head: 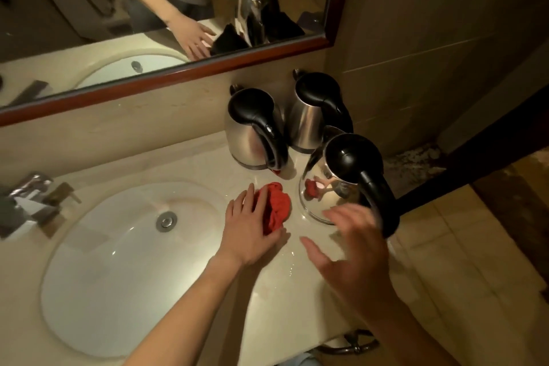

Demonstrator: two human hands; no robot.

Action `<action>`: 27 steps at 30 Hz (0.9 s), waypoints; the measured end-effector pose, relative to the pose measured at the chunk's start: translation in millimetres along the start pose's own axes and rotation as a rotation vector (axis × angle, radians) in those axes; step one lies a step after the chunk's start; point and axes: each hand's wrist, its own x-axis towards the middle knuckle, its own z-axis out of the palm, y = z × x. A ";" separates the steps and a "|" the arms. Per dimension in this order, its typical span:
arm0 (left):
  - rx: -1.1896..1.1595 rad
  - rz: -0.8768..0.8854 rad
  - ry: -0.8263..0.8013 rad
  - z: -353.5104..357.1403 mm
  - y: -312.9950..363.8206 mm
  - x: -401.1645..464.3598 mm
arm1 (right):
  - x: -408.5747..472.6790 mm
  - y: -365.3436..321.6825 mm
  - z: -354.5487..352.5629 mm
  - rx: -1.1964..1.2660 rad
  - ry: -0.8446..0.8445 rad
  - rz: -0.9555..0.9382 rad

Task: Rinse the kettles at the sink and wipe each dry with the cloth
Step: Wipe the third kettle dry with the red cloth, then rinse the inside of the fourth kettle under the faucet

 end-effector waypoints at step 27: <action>0.136 -1.313 0.770 -167.2 -334.1 -465.5 | -54.1 -403.6 244.4 0.242 -1.148 -0.331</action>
